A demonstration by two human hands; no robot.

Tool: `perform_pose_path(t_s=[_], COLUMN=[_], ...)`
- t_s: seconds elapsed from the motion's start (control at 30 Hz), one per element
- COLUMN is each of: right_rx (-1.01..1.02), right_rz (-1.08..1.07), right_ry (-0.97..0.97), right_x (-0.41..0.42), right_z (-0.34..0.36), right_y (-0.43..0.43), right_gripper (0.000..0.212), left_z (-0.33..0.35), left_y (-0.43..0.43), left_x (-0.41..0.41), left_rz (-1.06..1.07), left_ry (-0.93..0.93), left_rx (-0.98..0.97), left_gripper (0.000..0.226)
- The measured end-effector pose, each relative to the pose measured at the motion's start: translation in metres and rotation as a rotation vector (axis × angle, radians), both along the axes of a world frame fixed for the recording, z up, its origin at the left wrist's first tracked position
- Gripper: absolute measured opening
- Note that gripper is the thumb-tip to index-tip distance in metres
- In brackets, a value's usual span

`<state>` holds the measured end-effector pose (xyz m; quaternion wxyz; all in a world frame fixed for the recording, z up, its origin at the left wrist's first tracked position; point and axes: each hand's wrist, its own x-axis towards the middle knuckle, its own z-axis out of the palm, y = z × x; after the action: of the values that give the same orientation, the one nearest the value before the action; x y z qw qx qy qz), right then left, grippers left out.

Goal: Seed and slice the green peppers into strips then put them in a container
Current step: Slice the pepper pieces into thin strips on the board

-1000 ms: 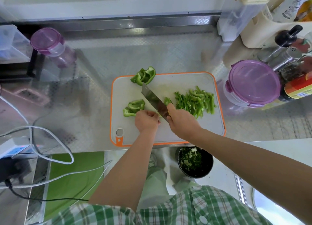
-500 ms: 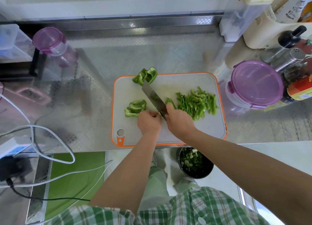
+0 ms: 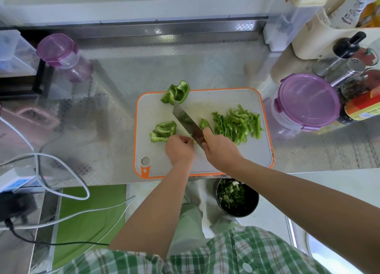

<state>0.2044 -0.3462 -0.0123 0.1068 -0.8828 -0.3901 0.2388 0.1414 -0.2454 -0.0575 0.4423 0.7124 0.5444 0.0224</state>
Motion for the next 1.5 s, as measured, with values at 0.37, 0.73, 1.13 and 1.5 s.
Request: perform_pose_path(t_s=[0.37,0.73,1.13,1.5], right_rx=[-0.065,0.050,0.014,-0.022], right_rz=[-0.021,-0.035,-0.056,-0.064], right_ry=[-0.020,0.013,0.046,0.008], right_x=[-0.004,0.006,0.000,-0.003], right_z=[-0.007,-0.004,-0.004,-0.012], right_y=[0.010,-0.001,0.000,0.002], right_gripper=[0.010,0.011,0.015,0.012], left_z=[0.002,0.012,0.018,0.012], left_y=[0.002,0.001,-0.003,-0.006], left_x=[0.001,0.000,-0.001,0.001], left_rz=[-0.069,-0.170,-0.225,-0.204], left_ry=[0.019,0.057,0.095,0.077], left_rx=[0.070,0.117,0.164,0.197], left_gripper=[0.018,0.020,0.037,0.020])
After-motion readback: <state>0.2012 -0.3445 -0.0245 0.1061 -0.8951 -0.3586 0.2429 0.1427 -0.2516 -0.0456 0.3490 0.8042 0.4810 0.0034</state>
